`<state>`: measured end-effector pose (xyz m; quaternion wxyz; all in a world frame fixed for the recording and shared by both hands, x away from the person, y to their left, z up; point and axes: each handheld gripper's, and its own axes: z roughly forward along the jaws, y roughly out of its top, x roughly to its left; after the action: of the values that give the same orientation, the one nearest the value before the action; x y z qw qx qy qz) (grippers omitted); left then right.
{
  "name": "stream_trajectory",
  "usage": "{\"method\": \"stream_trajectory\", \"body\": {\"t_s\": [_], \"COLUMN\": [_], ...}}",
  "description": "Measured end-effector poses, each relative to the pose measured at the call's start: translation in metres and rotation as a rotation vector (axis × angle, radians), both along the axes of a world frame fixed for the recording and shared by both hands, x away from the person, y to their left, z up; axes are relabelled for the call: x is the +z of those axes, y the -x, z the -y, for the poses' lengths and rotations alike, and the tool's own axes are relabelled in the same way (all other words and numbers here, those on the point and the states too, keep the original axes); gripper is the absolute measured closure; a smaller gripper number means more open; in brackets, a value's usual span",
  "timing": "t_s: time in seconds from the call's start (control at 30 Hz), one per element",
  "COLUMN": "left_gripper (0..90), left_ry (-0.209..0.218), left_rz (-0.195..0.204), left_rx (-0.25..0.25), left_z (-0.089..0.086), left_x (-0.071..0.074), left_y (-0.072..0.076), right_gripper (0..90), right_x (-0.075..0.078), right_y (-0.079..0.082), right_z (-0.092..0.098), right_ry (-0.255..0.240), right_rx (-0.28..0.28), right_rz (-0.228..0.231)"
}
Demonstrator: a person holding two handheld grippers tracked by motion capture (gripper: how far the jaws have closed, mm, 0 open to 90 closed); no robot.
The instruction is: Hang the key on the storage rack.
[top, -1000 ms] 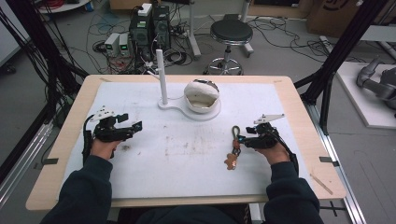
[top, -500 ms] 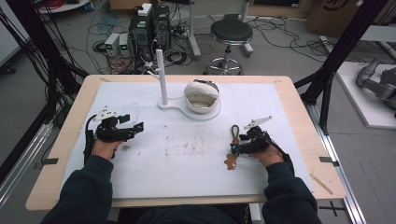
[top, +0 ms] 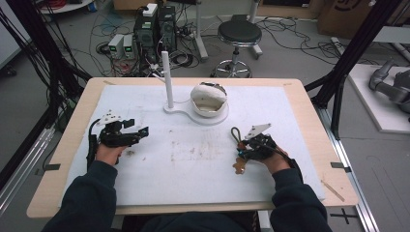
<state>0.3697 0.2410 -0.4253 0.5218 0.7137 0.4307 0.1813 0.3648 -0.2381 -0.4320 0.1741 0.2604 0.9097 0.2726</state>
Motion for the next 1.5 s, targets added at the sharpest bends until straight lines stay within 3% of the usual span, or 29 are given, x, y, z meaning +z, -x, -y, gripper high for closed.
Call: {"method": "stream_trajectory", "body": {"t_s": [0.07,0.13,0.2,0.23,0.27,0.3,0.4,0.47,0.53,0.6,0.63,0.67,0.73,0.83,1.0,1.03,1.07,1.1,1.13,1.2,1.27,1.37,1.4,1.5], "left_gripper": [23.2,23.4,23.4,23.5,23.6,23.7,23.7,23.7,23.8,24.1,24.1,24.1,24.1,24.2,24.2,24.2,24.3,24.3,24.3,24.3,24.3,24.3,24.3,24.3], "left_ry": [0.001,0.001,0.0,0.002,0.002,0.001,0.0,-0.001,-0.003,-0.005,-0.005,-0.004,-0.006,-0.006,-0.005,-0.005,-0.005,-0.004,-0.004,-0.006,-0.006,-0.008,-0.005,0.009], "left_rz": [0.0,-0.001,-0.001,-0.002,-0.002,-0.001,-0.003,-0.004,-0.005,-0.005,-0.005,-0.006,-0.007,-0.008,-0.01,-0.01,-0.01,-0.011,-0.011,-0.012,-0.011,-0.009,-0.008,0.004], "left_rx": [-0.001,-0.001,-0.001,-0.003,-0.003,-0.003,-0.003,-0.005,-0.007,-0.008,-0.008,-0.009,-0.01,-0.009,-0.005,-0.005,-0.005,-0.003,-0.003,-0.001,-0.002,-0.002,-0.004,-0.01], "left_z": [0.0,0.0,0.0,0.0,0.0,0.0,0.0,0.0,0.001,0.002,0.002,0.002,0.002,0.002,0.001,0.001,0.001,0.0,0.0,0.0,0.0,0.001,0.001,0.001], "left_x": [0.0,0.0,0.0,0.0,0.0,0.0,0.0,0.0,-0.001,-0.001,-0.001,-0.001,-0.001,-0.001,-0.001,-0.001,-0.001,-0.001,-0.001,-0.001,-0.001,-0.001,-0.001,0.0], "left_y": [0.0,0.0,0.0,0.0,0.0,0.0,0.0,0.0,0.0,0.0,0.0,0.0,0.0,0.0,0.0,-0.001,-0.001,-0.001,-0.001,-0.001,-0.001,0.0,0.0,0.0], "right_gripper": [59.7,57.0,46.2,45.5,45.5,47.6,49.5,49.5,49.6,52.3,52.3,62.4,70.6,77.1,77.9,78.0,78.0,78.1,78.1,78.1,78.1,78.1,78.1,78.1], "right_x": [-0.001,-0.001,-0.001,0.0,0.0,0.003,0.001,-0.001,-0.004,-0.004,-0.004,-0.003,-0.001,0.0,0.0,0.001,0.001,0.005,0.005,0.011,0.012,0.021,0.027,0.034], "right_y": [0.004,0.003,-0.002,-0.005,-0.005,-0.009,-0.013,-0.014,-0.014,-0.01,-0.01,-0.008,-0.006,-0.004,-0.006,-0.008,-0.008,-0.007,-0.007,-0.007,-0.007,-0.007,-0.006,-0.006], "right_z": [-0.006,-0.006,-0.002,0.002,0.002,0.009,0.013,0.012,0.006,-0.004,-0.004,-0.008,-0.012,-0.014,-0.011,-0.01,-0.01,-0.008,-0.008,-0.004,-0.004,-0.002,-0.003,-0.006], "right_ry": [0.051,0.022,-0.065,-0.119,-0.119,-0.207,-0.239,-0.244,-0.218,-0.129,-0.129,-0.095,-0.076,-0.077,-0.11,-0.154,-0.154,-0.205,-0.205,-0.281,-0.298,-0.39,-0.444,-0.468], "right_rx": [0.093,0.122,0.046,-0.001,-0.001,-0.069,-0.158,-0.163,-0.147,-0.132,-0.132,-0.115,-0.099,-0.079,-0.082,-0.075,-0.075,-0.072,-0.072,-0.069,-0.073,-0.061,-0.055,-0.05], "right_rz": [0.075,0.052,-0.022,-0.055,-0.055,-0.104,-0.16,-0.182,-0.205,-0.153,-0.153,-0.132,-0.13,-0.132,-0.163,-0.162,-0.162,-0.151,-0.151,-0.116,-0.106,-0.053,-0.012,0.025]}}
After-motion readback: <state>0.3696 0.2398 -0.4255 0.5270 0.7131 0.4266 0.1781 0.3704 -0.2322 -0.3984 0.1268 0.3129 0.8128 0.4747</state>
